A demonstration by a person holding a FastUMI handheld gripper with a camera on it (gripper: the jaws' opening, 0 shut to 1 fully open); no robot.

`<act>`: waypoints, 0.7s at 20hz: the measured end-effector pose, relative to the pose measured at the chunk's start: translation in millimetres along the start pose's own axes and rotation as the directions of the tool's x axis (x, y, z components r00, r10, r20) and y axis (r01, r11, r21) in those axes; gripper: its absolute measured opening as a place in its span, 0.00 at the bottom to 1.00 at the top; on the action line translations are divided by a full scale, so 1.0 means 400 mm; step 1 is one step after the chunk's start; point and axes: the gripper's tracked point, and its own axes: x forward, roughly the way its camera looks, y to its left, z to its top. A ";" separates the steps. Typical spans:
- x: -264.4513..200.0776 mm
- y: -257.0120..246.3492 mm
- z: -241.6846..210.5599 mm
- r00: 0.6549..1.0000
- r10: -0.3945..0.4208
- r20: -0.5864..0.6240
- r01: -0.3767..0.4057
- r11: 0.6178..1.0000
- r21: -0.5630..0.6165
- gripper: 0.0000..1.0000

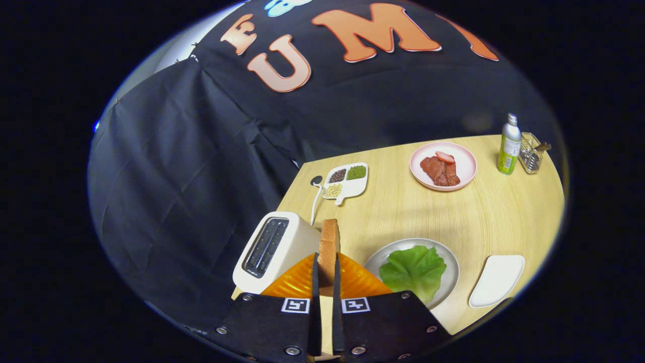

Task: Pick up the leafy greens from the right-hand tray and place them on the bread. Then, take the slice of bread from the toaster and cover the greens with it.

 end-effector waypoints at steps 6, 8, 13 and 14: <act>0.021 -0.121 -0.054 1.000 -0.017 -0.027 0.019 0.996 0.083 0.09; 0.031 -0.156 -0.070 0.999 -0.021 -0.028 0.023 0.995 0.095 0.09; 0.059 -0.222 -0.129 0.999 -0.010 -0.043 0.015 0.994 0.111 0.09; 0.062 -0.242 -0.142 0.999 -0.016 -0.045 0.021 0.994 0.111 0.09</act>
